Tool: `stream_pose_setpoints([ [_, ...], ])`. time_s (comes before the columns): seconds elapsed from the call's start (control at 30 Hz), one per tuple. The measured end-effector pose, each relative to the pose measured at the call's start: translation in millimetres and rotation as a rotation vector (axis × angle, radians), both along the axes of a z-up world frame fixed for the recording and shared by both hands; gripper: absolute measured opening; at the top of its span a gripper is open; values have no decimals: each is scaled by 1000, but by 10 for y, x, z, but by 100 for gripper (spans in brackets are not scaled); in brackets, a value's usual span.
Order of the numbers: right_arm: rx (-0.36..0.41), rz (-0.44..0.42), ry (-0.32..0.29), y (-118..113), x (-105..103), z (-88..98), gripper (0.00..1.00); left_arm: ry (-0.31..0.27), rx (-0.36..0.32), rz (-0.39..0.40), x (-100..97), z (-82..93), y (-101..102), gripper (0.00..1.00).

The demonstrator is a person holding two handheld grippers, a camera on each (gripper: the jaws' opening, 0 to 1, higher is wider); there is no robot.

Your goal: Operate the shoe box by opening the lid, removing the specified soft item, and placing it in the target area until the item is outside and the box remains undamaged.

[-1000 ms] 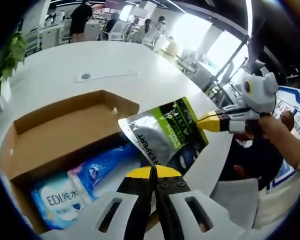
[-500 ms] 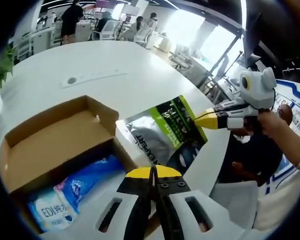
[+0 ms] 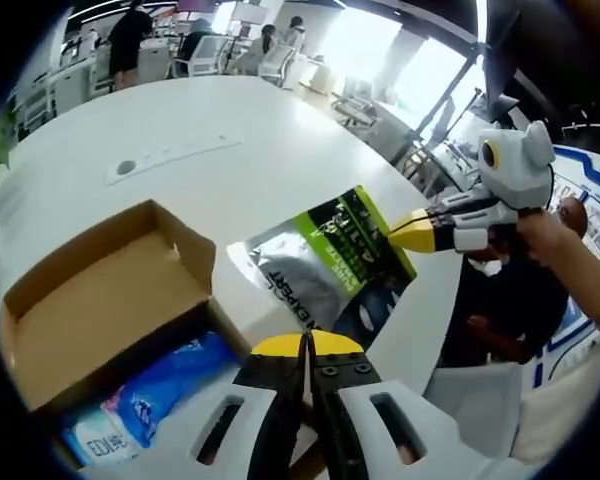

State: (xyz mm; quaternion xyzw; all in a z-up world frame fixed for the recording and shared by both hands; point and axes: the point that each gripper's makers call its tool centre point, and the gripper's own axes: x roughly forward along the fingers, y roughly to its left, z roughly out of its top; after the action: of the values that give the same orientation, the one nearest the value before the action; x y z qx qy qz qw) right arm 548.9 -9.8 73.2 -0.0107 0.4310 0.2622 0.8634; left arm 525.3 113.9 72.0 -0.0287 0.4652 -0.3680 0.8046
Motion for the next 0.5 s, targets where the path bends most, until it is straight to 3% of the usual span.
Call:
stream_pose_setpoints([
  [0.3,-33,7,21,-57,135,-140,0,1,44,-34,108,-108,-74,0],
  [0.5,-57,16,36,-56,209,-236,0,-20,125,-93,159,-224,-91,0],
])
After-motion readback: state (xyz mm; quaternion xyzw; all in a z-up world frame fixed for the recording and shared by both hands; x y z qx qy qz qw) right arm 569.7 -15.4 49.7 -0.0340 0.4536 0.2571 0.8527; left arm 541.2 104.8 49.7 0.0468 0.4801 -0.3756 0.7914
